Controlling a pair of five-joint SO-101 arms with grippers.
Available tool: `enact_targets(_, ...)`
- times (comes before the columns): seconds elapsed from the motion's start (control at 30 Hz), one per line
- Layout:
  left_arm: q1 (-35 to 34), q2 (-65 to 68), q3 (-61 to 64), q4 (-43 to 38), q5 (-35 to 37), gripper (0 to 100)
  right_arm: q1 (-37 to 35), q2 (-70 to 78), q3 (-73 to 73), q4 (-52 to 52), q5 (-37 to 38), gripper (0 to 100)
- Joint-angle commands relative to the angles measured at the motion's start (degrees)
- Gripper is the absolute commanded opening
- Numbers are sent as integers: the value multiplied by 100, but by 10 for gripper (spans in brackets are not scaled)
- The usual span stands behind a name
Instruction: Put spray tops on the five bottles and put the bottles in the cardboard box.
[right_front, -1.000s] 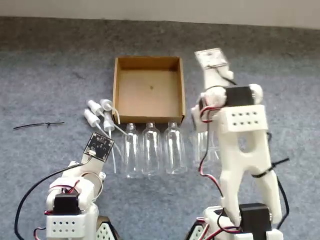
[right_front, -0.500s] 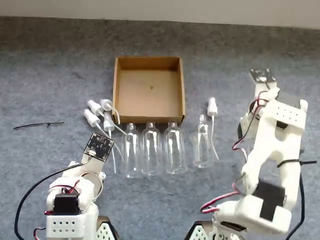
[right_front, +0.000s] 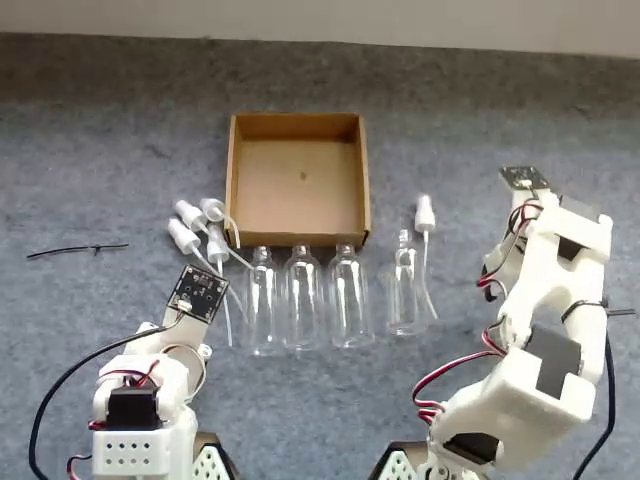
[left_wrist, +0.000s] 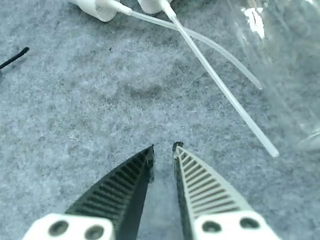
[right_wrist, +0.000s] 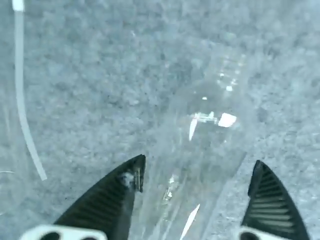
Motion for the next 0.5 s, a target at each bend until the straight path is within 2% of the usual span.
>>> enact_targets(0.0,-92,-22,119,35,-53,71,40,-40,-101,-40,70,289)
enact_targets(0.13,-92,-22,119,35,-53,71,-13,-13,-312,-84,18,291)
enact_targets(0.33,-92,-22,119,35,-53,71,-92,286,-901,-356,-826,291)
enact_targets(0.47,-92,-22,119,35,-53,71,-154,716,-1121,-347,-853,290)
